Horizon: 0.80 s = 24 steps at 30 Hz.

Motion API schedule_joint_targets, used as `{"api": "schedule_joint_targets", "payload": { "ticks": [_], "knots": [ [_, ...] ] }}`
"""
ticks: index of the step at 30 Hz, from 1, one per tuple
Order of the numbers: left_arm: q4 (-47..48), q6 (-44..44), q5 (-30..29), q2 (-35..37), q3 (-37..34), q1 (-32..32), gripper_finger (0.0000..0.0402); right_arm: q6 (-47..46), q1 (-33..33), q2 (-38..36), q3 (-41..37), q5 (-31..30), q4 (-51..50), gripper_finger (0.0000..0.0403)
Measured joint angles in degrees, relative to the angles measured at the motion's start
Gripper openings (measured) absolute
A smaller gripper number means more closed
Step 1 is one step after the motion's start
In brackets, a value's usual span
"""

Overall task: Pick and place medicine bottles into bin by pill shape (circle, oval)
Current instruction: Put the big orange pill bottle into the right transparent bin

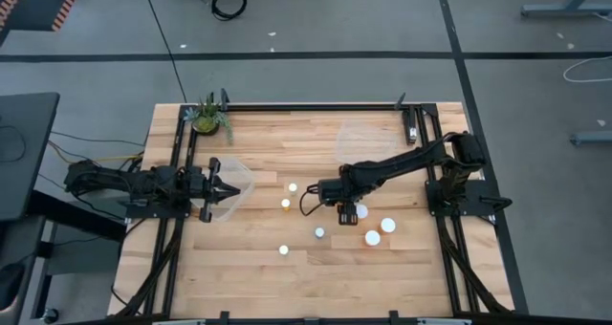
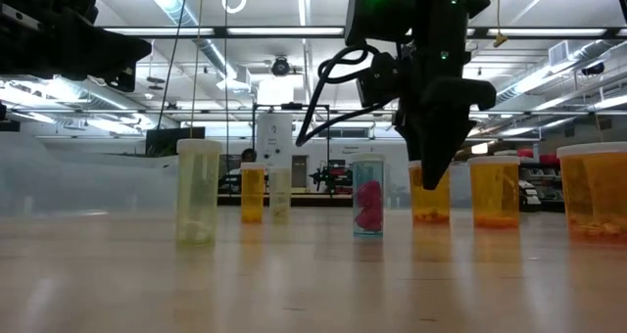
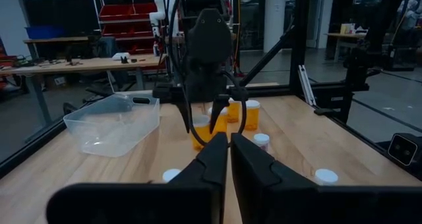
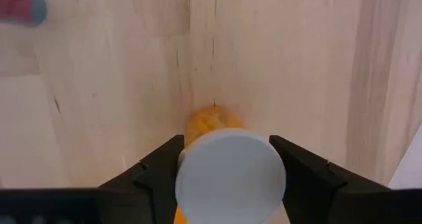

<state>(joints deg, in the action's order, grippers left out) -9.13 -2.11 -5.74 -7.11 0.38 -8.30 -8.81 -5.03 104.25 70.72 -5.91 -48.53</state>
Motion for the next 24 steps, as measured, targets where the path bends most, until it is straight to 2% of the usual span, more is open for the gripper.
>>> {"api": "schedule_joint_targets", "payload": {
  "ticks": [5,11,24],
  "knots": [
    [0.0,0.0,0.0,0.01,0.0,-0.01,0.0036,0.54,0.84,-0.61,0.0,0.0,-1.56,0.023],
    [-0.02,0.0,-0.01,0.01,0.0,0.01,0.0028,1.53,3.47,-4.59,0.02,-1.1,-3.44,0.0224],
    [-0.01,0.0,0.0,-0.01,0.0,-0.01,0.0036,4.92,14.93,-14.31,0.02,-2.16,-7.73,0.0228]
  ]
}}
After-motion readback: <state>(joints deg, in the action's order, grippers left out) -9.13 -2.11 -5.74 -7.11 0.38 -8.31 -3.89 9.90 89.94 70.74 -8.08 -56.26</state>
